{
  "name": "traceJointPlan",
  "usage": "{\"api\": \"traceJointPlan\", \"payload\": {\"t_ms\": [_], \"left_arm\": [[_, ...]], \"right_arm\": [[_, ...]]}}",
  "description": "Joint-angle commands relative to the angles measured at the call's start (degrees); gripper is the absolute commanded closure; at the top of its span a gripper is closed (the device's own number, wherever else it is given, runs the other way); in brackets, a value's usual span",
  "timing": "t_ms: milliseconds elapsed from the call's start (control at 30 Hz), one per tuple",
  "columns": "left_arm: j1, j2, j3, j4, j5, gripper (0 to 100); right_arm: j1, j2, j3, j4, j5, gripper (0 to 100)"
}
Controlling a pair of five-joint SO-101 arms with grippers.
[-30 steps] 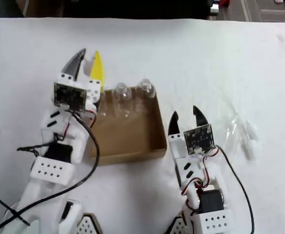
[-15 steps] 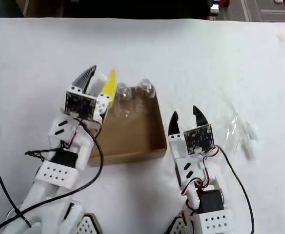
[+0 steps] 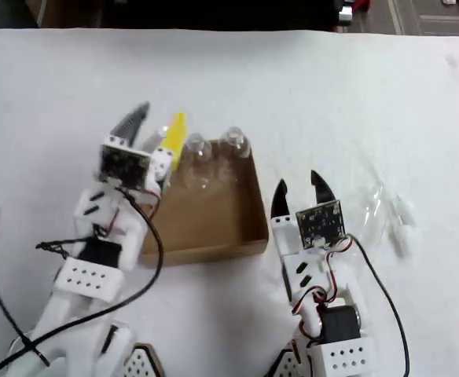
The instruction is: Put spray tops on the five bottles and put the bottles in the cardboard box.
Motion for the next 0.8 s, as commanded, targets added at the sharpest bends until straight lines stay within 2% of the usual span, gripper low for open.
{"api": "traceJointPlan", "payload": {"t_ms": [0,100,167,300,400,467,567,767], "left_arm": [[-4.3,-1.7,-13.5,14.1,3.4,82],[-7.6,-1.7,-25.3,30.3,9.9,82],[-9.6,-1.5,-33.5,39.6,11.5,78],[-13.0,-1.2,-48.6,55.4,10.5,76],[-16.0,-1.2,-53.9,64.4,3.6,76],[-18.2,-1.2,-52.8,67.6,-0.4,76],[-22.7,-1.2,-45.9,67.6,-4.0,76],[-25.7,-1.1,-23.9,56.0,-14.2,76]], "right_arm": [[0.0,0.0,0.4,-1.2,0.7,83.2],[0.0,0.0,0.4,-1.4,0.7,83.2],[0.0,-0.1,0.4,-1.4,0.7,83.2],[0.0,-0.1,0.4,-1.4,0.7,83.2],[0.0,-0.1,0.4,-1.4,0.7,83.2],[0.0,-0.1,0.4,-1.4,0.7,83.2],[0.0,-0.1,0.4,-1.4,0.7,83.2],[0.0,-0.1,0.4,-1.2,0.7,83.2]]}}
